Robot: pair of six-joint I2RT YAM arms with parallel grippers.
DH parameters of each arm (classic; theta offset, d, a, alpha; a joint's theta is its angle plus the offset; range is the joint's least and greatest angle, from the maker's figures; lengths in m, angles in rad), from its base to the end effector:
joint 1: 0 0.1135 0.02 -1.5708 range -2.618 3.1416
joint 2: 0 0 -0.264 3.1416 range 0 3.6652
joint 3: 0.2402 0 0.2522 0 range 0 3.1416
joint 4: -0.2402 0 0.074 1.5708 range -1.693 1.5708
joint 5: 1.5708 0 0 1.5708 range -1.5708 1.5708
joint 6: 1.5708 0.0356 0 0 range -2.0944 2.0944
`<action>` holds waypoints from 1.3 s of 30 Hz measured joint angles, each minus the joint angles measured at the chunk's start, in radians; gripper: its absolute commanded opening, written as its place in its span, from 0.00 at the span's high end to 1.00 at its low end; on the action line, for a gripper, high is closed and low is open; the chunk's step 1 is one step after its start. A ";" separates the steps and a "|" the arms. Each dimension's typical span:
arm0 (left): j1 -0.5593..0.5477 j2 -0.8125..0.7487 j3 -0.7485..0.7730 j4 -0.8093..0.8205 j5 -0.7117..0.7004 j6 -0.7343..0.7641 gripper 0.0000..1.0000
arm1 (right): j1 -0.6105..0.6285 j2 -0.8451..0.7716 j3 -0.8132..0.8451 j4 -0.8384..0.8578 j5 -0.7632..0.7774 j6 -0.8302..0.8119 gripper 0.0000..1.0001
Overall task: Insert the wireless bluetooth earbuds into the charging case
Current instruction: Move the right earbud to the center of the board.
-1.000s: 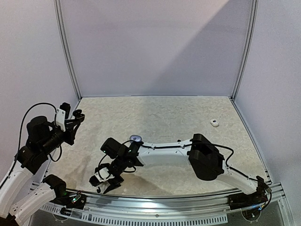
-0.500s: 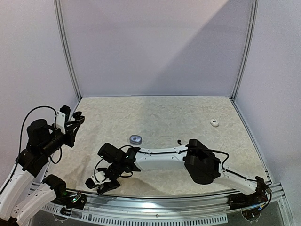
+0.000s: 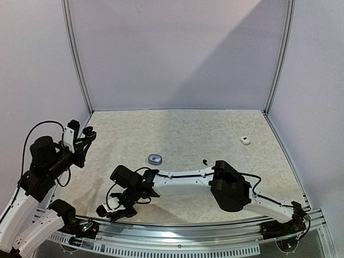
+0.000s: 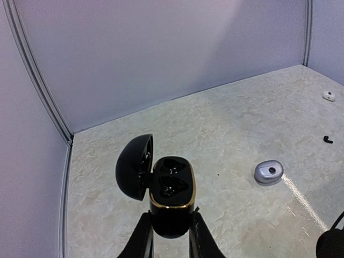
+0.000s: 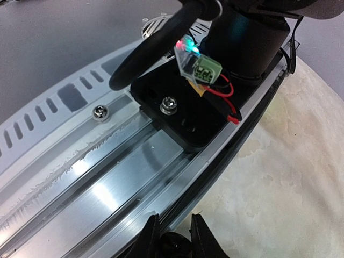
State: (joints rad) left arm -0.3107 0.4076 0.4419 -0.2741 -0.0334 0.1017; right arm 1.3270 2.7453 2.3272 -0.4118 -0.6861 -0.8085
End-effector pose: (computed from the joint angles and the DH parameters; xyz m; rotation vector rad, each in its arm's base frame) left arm 0.1211 -0.0376 0.2605 0.3477 1.7784 -0.1183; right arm 0.1182 0.5686 0.0958 -2.2548 0.8622 1.0636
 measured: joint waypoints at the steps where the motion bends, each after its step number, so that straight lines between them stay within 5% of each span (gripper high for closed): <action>1: 0.000 -0.002 0.000 0.000 0.000 0.000 1.00 | 0.001 -0.001 -0.004 0.004 0.003 0.000 0.82; 12: 0.001 -0.004 0.000 0.000 0.006 0.005 1.00 | -0.055 -0.188 -0.334 0.142 0.069 0.133 0.89; 19: 0.002 -0.019 -0.002 0.000 0.057 0.011 1.00 | -0.175 -0.333 -0.504 0.075 0.217 0.153 0.90; 28: -0.008 -0.055 -0.006 0.002 0.307 -0.036 1.00 | -0.297 -0.551 -0.793 -0.011 0.342 0.209 0.90; 39: -0.292 0.151 -0.019 0.161 0.427 -0.022 1.00 | -0.377 -0.740 -1.043 -0.082 0.362 0.504 0.83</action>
State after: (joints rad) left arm -0.6025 0.5587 0.4232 -0.1135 0.3935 0.0799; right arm 0.9501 2.0052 1.2846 -0.4934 -0.3237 -0.3046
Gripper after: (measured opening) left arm 0.174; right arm 0.166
